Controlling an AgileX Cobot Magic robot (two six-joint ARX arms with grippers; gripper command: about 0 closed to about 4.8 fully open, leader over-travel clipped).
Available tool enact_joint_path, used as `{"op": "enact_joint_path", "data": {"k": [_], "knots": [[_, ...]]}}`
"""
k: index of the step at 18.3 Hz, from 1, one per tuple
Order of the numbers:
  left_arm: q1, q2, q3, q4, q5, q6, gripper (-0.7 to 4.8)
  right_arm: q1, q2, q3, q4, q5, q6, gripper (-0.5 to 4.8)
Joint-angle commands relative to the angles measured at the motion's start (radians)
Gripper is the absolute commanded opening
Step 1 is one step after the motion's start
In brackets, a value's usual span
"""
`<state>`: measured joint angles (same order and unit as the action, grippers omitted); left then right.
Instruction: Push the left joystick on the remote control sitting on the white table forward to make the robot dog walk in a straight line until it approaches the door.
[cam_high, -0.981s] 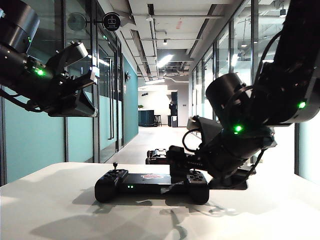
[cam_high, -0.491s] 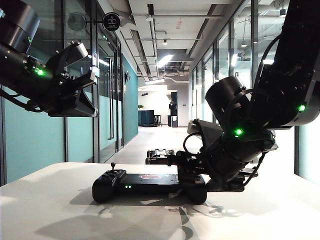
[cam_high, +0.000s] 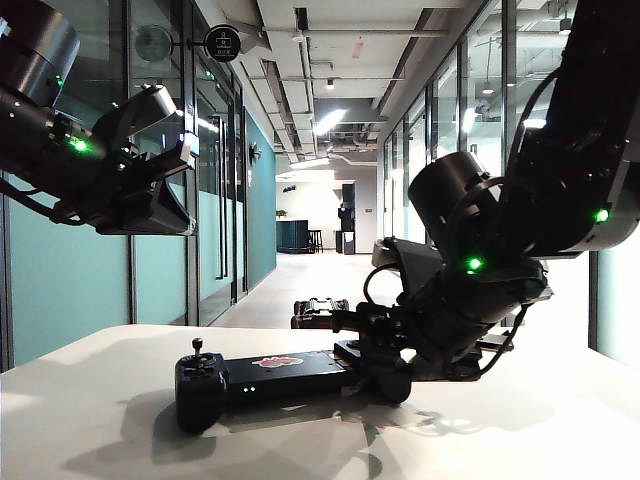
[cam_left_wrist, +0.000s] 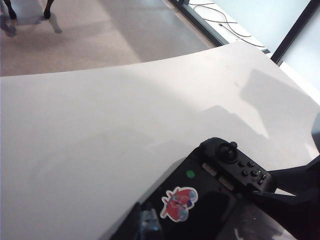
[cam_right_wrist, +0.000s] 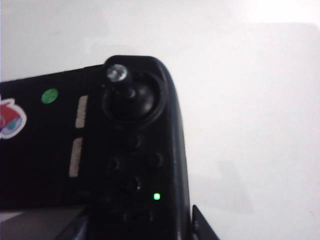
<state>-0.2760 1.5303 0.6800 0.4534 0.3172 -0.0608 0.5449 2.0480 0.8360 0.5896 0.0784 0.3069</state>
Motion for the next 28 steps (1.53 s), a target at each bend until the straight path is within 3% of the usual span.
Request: {"op": "enact_joint_path", "data": {"k": [1,7,12,18,28], "knots": [[-0.002,0.0,0.005,0.008,0.028,0.0,-0.05,0.001,-0.003,0.003,0.014,0.078,0.042,2.09],[-0.002,0.077,0.005,0.013,0.085,0.038,-0.05,0.001,-0.003,0.002,0.013,0.158,0.174,2.09],[-0.002,0.177,0.055,0.024,0.152,0.09,-0.05,0.001,-0.003,0.002,0.014,0.231,0.203,2.06],[-0.002,0.384,0.217,0.024,0.269,0.114,-0.05,0.002,-0.003,0.002,0.014,0.241,0.217,2.06],[-0.002,0.568,0.359,0.025,0.309,0.114,-0.05,0.002,-0.003,0.002,0.013,0.241,0.217,2.06]]}}
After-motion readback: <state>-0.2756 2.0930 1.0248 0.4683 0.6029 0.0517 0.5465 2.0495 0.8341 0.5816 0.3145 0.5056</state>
